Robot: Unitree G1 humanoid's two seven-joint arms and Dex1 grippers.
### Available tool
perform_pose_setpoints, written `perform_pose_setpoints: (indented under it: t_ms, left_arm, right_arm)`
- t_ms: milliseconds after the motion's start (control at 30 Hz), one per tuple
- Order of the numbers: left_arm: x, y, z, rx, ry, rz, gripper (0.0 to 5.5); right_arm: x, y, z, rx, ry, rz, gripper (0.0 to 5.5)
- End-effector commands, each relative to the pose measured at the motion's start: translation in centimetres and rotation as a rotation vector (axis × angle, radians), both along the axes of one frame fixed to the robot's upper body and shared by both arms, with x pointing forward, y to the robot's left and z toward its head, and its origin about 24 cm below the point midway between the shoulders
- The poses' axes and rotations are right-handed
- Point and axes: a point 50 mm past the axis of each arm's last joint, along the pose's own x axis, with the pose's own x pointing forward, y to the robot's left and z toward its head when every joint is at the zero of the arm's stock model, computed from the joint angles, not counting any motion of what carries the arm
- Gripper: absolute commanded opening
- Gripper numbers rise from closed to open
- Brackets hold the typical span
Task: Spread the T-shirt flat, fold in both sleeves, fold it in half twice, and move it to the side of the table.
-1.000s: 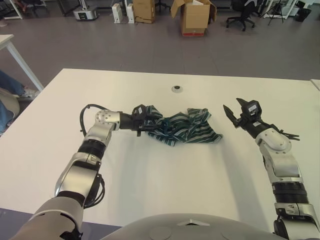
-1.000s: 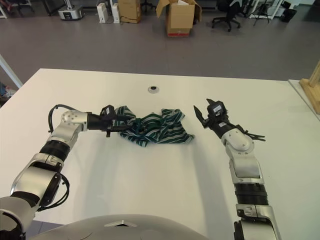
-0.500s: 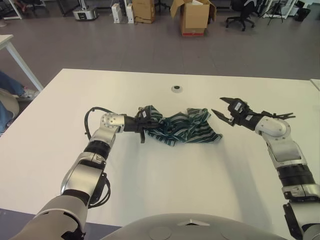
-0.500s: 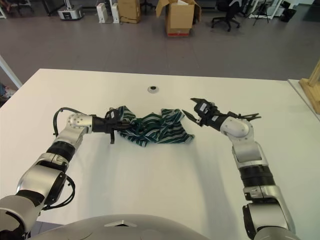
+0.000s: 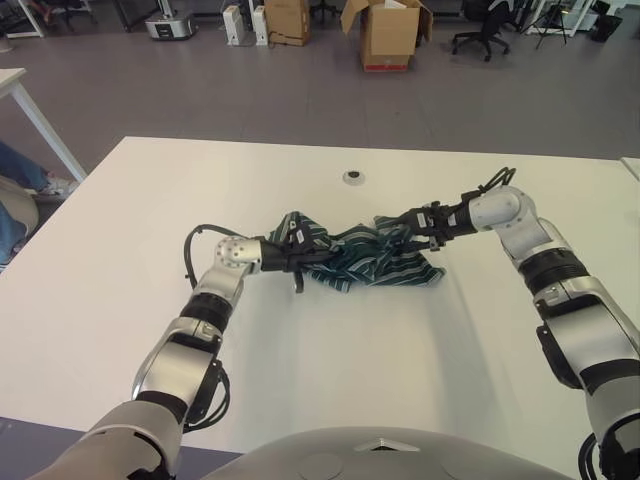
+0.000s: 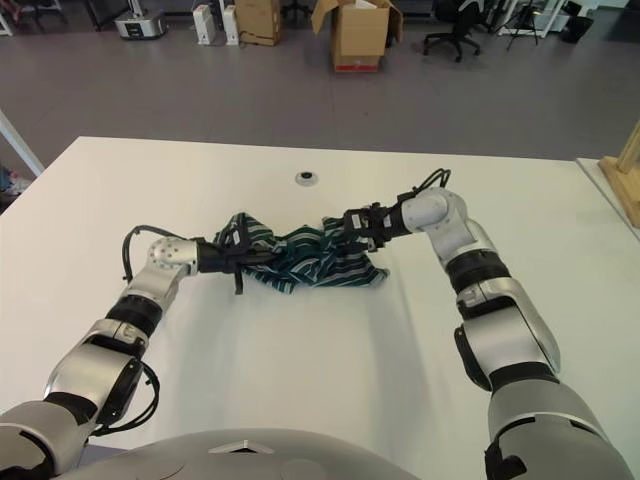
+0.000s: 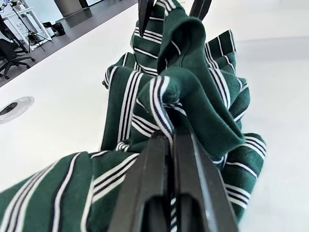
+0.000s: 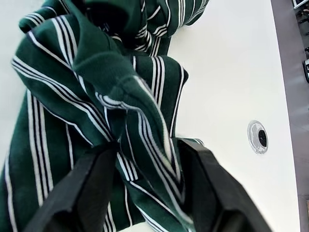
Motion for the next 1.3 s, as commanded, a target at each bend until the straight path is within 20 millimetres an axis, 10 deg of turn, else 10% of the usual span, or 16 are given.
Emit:
perform_pose_setpoints:
  t_ms: [33, 433, 833, 1067, 1300]
  left_arm:
    - [-0.2, 1.0, 0.1, 0.017, -0.014, 0.023, 0.0]
    - [1.2, 2.1, 4.4, -0.072, -0.135, 0.083, 0.0]
    - [6.4, 7.1, 19.4, -0.094, -0.638, 0.343, 0.0]
    - [8.2, 4.8, 28.7, 0.035, -0.888, 0.389, 0.0]
    - [8.0, 4.7, 33.5, 0.188, -1.056, 0.518, 0.0]
  right_arm:
    - [0.2, -0.9, 0.7, -0.037, -0.018, 0.007, 1.49]
    - [-1.6, -2.3, 0.5, 0.146, -0.043, -0.078, 0.02]
    - [1.5, -8.2, 13.4, 0.786, -0.466, -0.648, 0.02]
    - [4.6, -6.4, 21.9, 0.701, -0.719, -0.669, 0.02]
    - [4.8, -6.4, 25.6, 0.629, -0.838, -0.717, 0.02]
